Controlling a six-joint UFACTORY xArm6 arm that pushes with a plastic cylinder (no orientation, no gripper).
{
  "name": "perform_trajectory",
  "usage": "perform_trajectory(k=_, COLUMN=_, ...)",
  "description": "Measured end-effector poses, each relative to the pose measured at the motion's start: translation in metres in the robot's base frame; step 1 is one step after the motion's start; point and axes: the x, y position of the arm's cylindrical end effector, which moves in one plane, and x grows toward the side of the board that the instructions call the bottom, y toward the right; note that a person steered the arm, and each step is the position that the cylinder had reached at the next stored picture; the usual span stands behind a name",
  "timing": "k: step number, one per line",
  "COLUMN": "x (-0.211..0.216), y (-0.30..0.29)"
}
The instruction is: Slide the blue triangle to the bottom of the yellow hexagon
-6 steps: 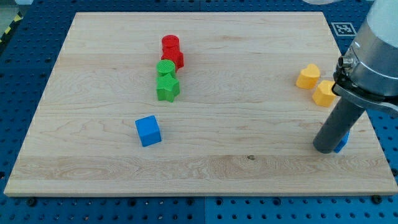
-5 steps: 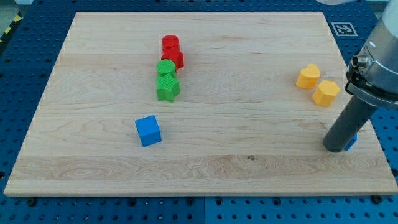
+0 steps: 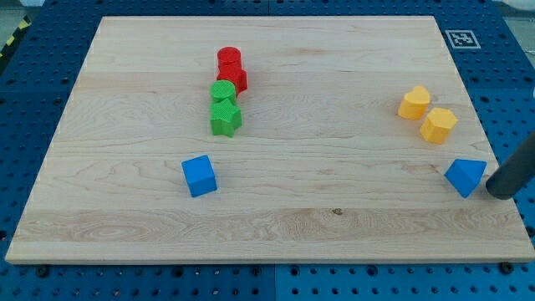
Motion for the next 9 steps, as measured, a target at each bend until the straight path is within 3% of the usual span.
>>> perform_trajectory(k=4, x=0.017, y=-0.01)
perform_trajectory(k=6, x=-0.02, y=-0.019)
perform_trajectory(k=9, x=-0.024, y=-0.028)
